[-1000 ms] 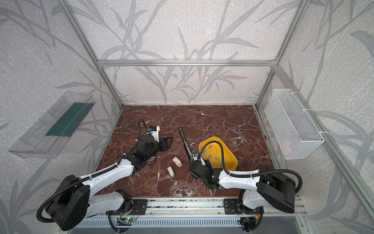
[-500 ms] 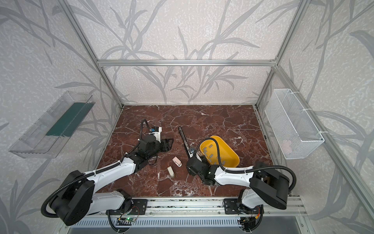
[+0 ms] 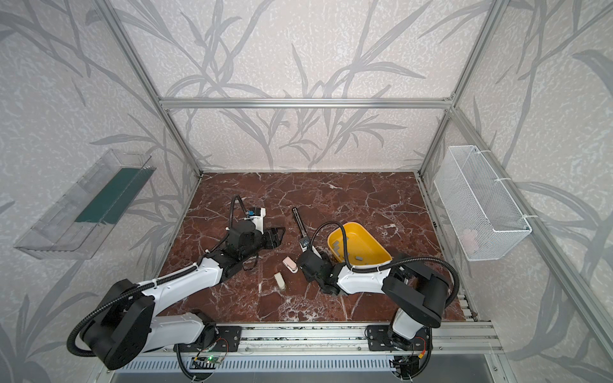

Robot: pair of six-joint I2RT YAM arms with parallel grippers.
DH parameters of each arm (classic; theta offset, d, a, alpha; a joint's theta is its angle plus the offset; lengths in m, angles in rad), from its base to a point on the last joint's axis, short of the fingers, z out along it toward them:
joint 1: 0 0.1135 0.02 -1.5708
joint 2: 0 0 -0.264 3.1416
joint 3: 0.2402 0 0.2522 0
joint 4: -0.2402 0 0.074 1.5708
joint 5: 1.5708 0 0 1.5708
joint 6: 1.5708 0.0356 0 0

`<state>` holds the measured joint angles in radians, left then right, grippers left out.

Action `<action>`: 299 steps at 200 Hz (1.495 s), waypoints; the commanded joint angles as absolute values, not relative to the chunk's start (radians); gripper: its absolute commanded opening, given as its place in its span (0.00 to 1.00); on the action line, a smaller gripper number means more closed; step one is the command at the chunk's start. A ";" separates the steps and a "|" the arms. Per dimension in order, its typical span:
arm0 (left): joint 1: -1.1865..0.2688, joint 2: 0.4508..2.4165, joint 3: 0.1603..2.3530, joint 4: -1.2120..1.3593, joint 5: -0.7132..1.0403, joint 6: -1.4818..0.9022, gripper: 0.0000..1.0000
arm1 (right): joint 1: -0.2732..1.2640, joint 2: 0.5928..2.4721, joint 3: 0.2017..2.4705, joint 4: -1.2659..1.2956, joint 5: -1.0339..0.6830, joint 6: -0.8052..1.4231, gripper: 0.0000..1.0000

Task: Load the staples into the stapler
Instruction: 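Move the right gripper above the open black stapler's loaded base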

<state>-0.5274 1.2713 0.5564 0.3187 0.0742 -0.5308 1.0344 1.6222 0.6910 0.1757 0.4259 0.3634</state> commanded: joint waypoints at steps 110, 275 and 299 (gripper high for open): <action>-0.486 1.384 0.642 0.307 0.181 -0.586 0.67 | 1.032 1.683 0.740 0.195 0.440 0.340 0.09; -0.401 1.645 0.745 0.317 0.429 -0.698 0.66 | 1.094 1.564 0.625 0.285 0.238 0.434 0.01; -0.380 1.681 0.749 0.320 0.445 -0.721 0.66 | 1.094 1.565 0.623 0.285 0.252 0.435 0.01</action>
<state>-0.4011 1.6524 0.7212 0.3145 0.4053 -0.6853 1.0851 1.5902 0.6334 0.2512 0.2359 0.4374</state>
